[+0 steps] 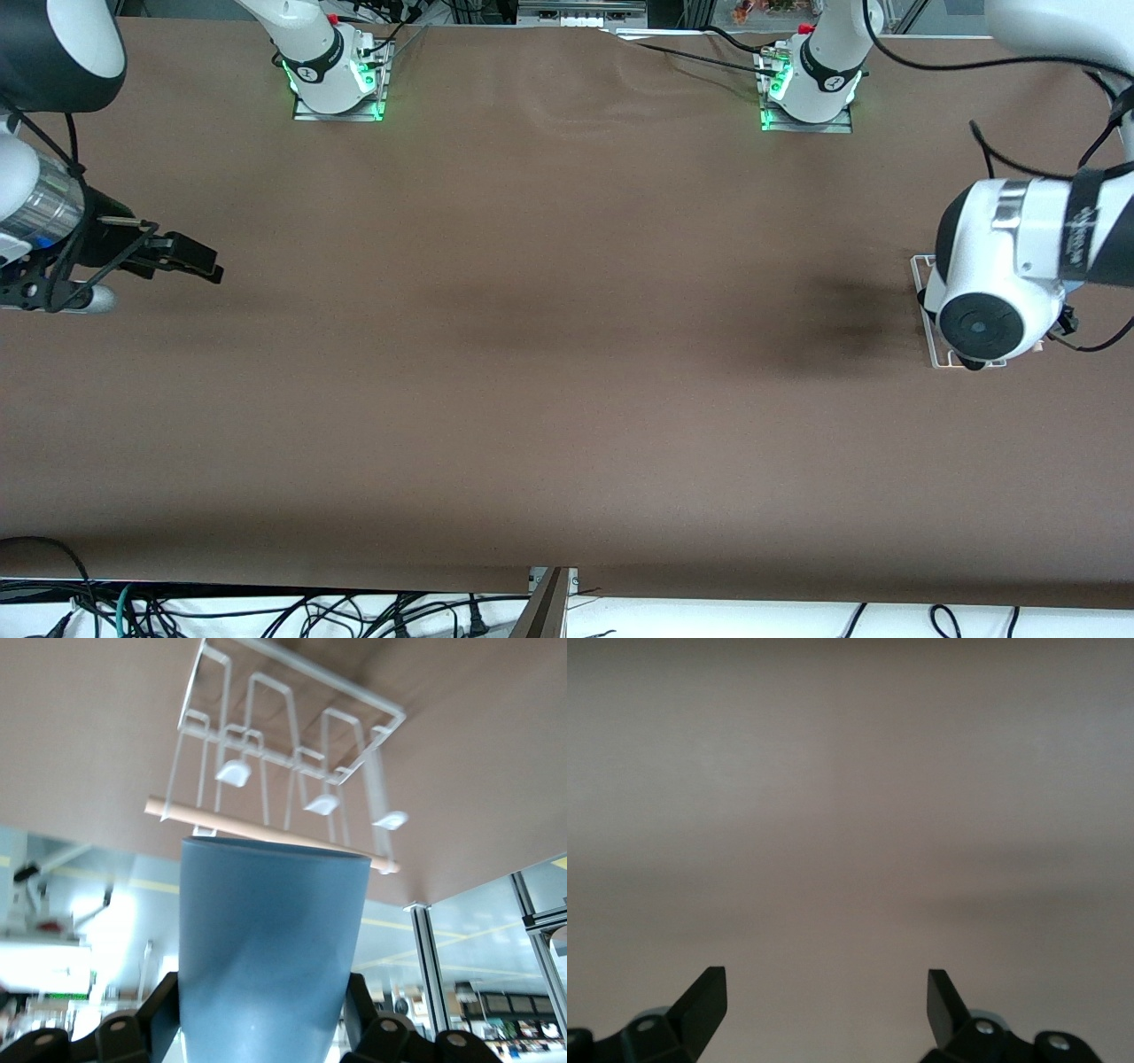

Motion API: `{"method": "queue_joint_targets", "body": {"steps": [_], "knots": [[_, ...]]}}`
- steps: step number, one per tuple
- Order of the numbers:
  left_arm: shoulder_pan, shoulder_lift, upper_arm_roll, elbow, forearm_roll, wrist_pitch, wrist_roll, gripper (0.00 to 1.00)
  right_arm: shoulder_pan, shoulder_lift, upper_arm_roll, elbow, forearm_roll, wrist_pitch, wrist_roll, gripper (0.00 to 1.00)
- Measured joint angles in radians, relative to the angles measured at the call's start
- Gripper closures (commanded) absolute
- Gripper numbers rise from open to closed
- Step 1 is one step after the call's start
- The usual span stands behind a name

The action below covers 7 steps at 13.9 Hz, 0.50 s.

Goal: Transfer cup to left arm and place on rack
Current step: 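Tilt the cup with the left gripper onto the rack hooks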

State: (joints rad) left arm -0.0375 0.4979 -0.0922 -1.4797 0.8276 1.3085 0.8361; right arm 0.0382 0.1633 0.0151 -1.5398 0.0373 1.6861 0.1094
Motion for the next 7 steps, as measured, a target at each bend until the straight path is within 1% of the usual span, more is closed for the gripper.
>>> {"method": "queue_joint_targets", "body": {"steps": [1, 3, 5, 7], "knots": [[0.002, 0.024, 0.002, 0.0, 0.016, -0.004, -0.059, 0.8, 0.002, 0.0, 0.001, 0.0, -0.015, 0.0, -0.002, 0.0], [0.008, 0.058, 0.005, 0.0, 0.022, -0.024, -0.159, 0.85, 0.005, 0.0, 0.004, 0.0, -0.024, -0.022, -0.002, 0.0], [0.008, 0.078, 0.014, 0.0, 0.022, -0.061, -0.205, 0.84, 0.003, 0.001, -0.001, 0.0, -0.028, -0.073, 0.0, 0.0], [0.006, 0.103, 0.042, 0.0, 0.024, -0.072, -0.251, 0.83, 0.0, 0.002, -0.017, 0.0, -0.036, -0.086, 0.0, 0.0]]}}
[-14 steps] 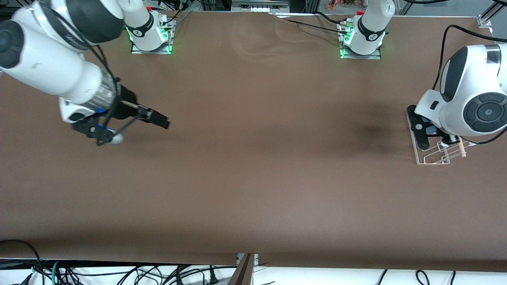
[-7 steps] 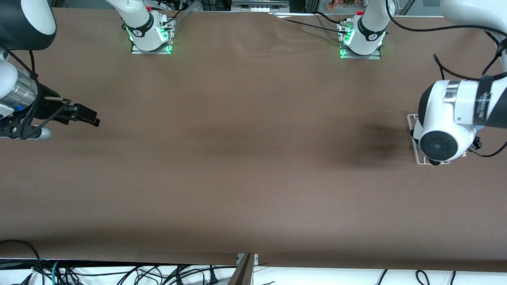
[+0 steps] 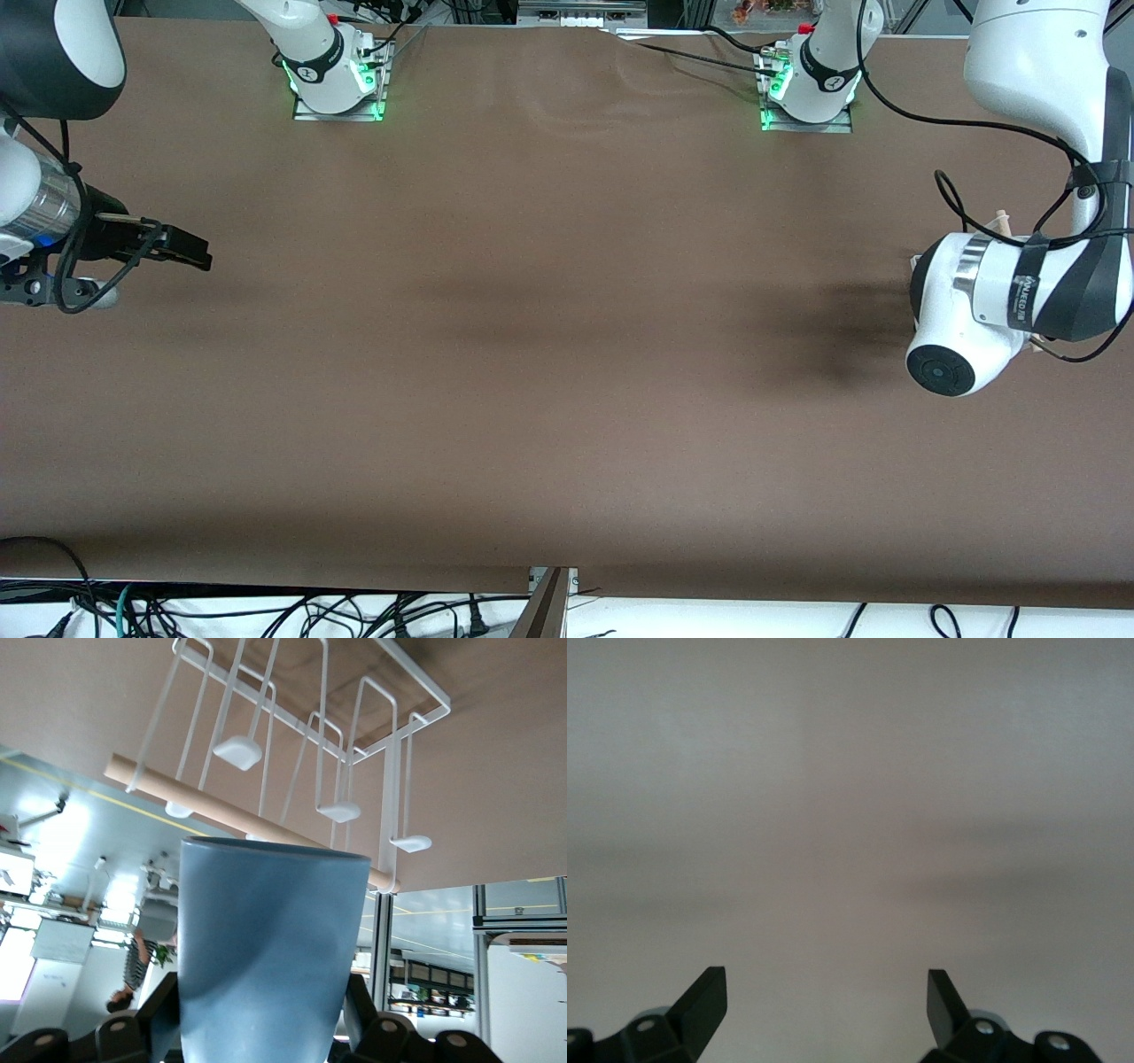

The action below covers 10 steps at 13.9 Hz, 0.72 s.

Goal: Transfer cup to left arm and place on rack
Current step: 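Tilt the cup with the left gripper onto the rack hooks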

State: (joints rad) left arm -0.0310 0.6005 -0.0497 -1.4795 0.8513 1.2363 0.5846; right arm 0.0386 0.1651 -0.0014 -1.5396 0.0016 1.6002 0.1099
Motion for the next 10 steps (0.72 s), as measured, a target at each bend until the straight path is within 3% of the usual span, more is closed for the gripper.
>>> {"method": "queue_joint_targets", "body": {"steps": [2, 10], "knots": [[0.0, 0.035, 0.029, 0.002, 0.001, 0.0, -0.059, 0.83, -0.002, -0.002, -0.014, 0.002, 0.0, -0.001, 0.0, 0.0], [-0.047, 0.104, 0.036, 0.041, 0.001, -0.002, -0.198, 0.82, -0.002, -0.008, -0.014, 0.009, 0.013, -0.007, 0.002, 0.0]]}}
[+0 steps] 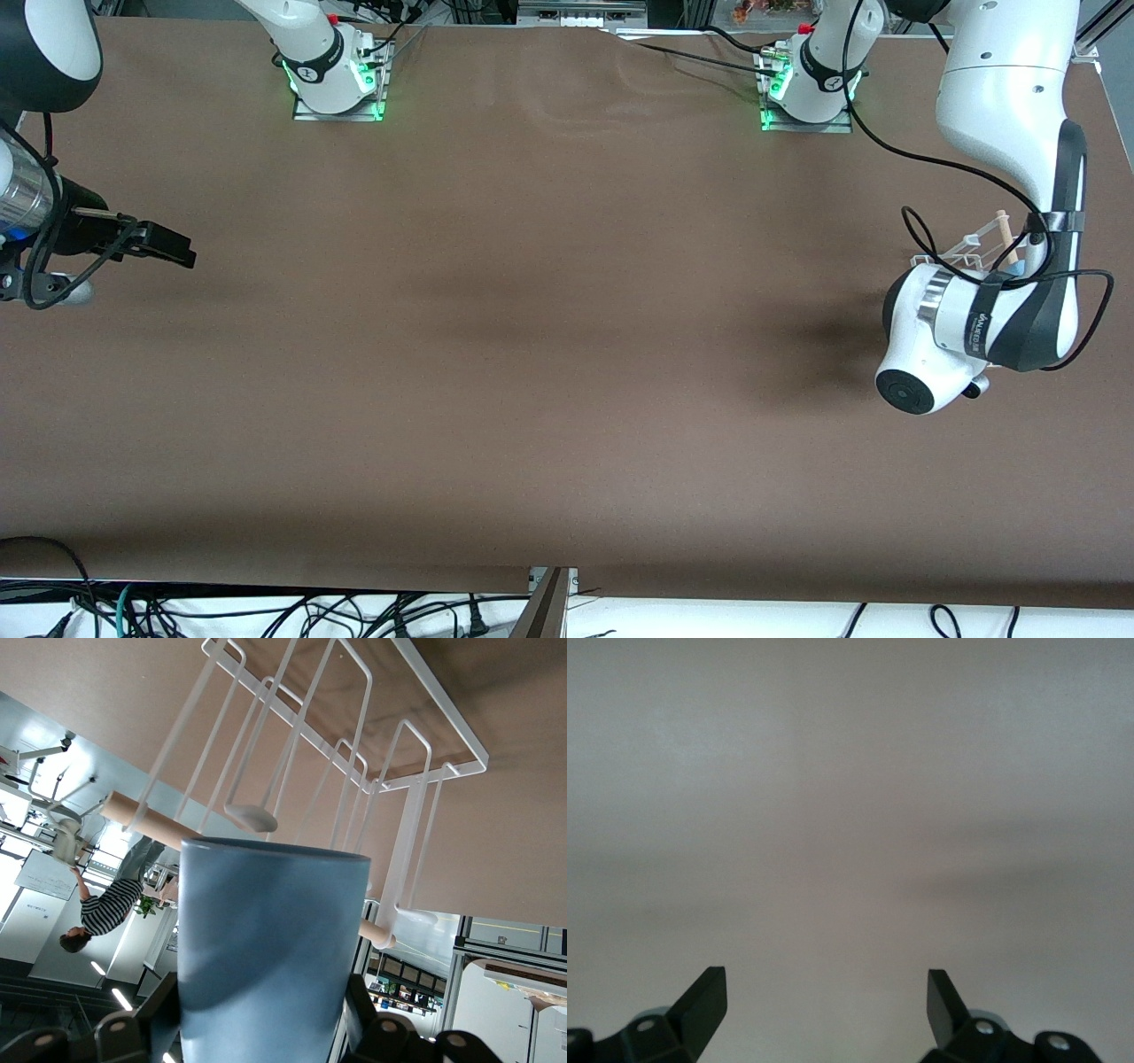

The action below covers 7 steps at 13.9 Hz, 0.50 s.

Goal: Transfer cup to left arm and place on rack
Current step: 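Tilt the cup with the left gripper onto the rack hooks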

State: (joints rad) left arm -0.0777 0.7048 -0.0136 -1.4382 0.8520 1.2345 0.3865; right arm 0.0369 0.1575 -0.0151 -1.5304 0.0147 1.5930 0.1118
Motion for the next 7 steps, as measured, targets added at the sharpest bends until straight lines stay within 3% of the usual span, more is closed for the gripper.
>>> {"method": "queue_joint_targets", "body": {"steps": [5, 7], "knots": [[0.007, 0.012, 0.012, 0.001, 0.0, -0.002, -0.002, 0.8, 0.0, 0.005, 0.0, -0.012, 0.003, 0.007, 0.0, 0.0], [0.007, 0.014, 0.012, 0.002, 0.0, -0.002, -0.008, 0.73, -0.002, 0.005, -0.001, -0.02, 0.003, 0.021, 0.001, 0.0]]}}
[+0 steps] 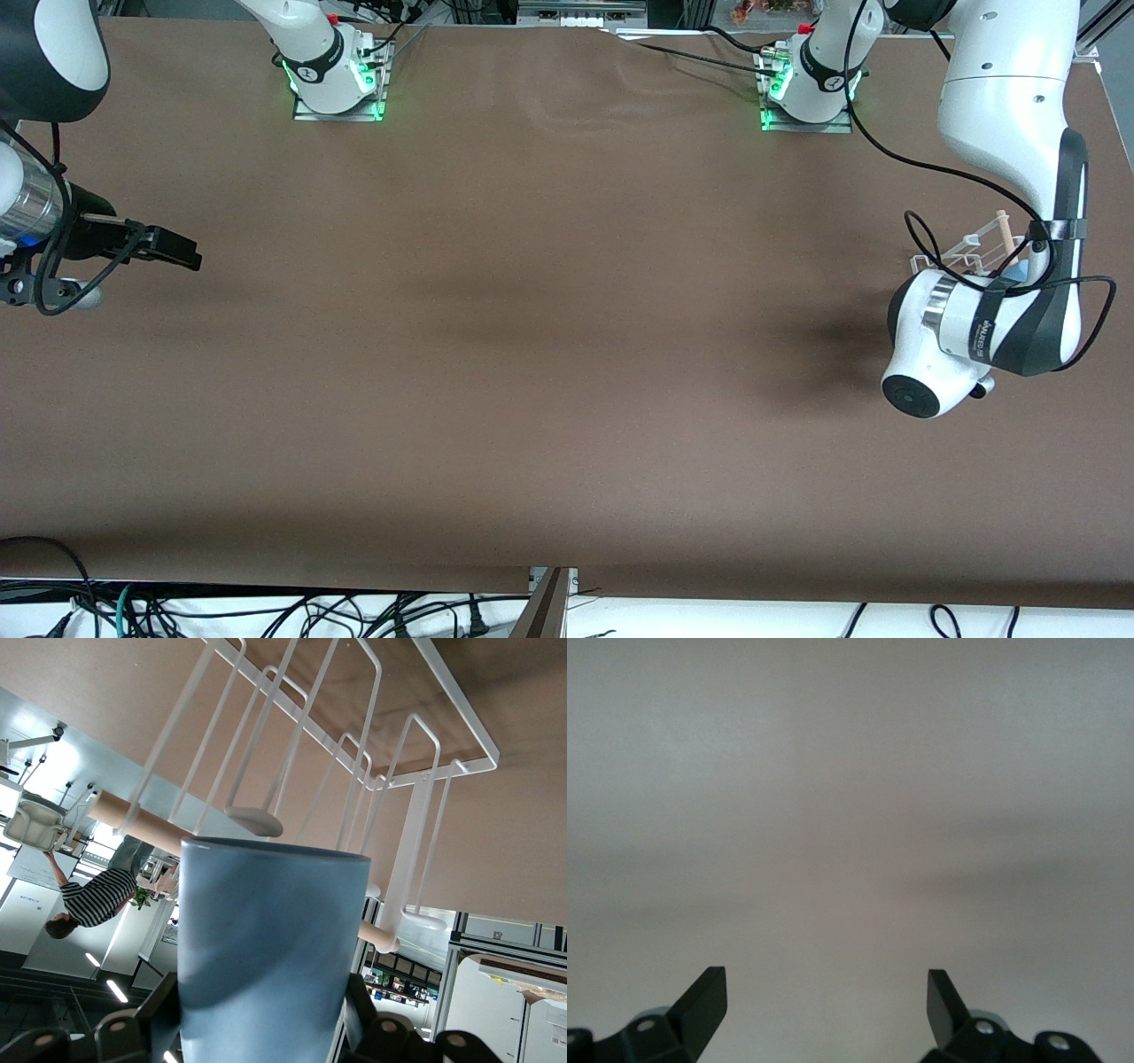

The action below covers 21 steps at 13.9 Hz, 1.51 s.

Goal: Transfer cup to left arm and place on rack
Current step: 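Tilt the cup with the left gripper onto the rack hooks, then open the left gripper and lift it away from the rack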

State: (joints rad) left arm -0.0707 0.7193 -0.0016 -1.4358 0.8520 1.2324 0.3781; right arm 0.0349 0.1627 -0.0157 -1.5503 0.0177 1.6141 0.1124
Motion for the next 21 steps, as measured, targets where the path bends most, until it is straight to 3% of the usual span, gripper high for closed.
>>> {"method": "queue_joint_targets", "body": {"steps": [2, 3, 4, 8, 14, 16, 21], "knots": [[-0.001, 0.009, -0.001, 0.002, 0.0, 0.0, -0.041, 0.66, -0.017, -0.005, 0.0, -0.017, 0.001, 0.03, 0.0, 0.0], [-0.001, 0.015, -0.001, 0.002, 0.0, 0.0, -0.058, 0.39, -0.025, -0.013, 0.0, -0.032, 0.003, 0.045, -0.001, 0.0], [-0.002, 0.02, -0.001, 0.002, 0.0, 0.0, -0.064, 0.0, -0.03, -0.029, 0.0, -0.059, 0.004, 0.069, -0.001, 0.0], [-0.002, 0.025, -0.001, 0.004, 0.006, 0.0, -0.066, 0.0, -0.032, -0.102, 0.001, -0.19, 0.006, 0.168, -0.001, 0.0], [-0.003, 0.012, -0.005, 0.032, 0.002, -0.006, -0.066, 0.0, -0.032, -0.118, 0.002, -0.209, 0.006, 0.177, 0.0, 0.0], [-0.009, -0.054, -0.007, 0.063, -0.106, -0.02, -0.066, 0.0, -0.032, -0.119, 0.002, -0.21, 0.007, 0.177, 0.0, 0.0], [-0.011, -0.33, -0.011, 0.12, -0.485, -0.025, -0.067, 0.0, -0.032, -0.121, 0.003, -0.21, 0.007, 0.174, 0.0, 0.0]]}}
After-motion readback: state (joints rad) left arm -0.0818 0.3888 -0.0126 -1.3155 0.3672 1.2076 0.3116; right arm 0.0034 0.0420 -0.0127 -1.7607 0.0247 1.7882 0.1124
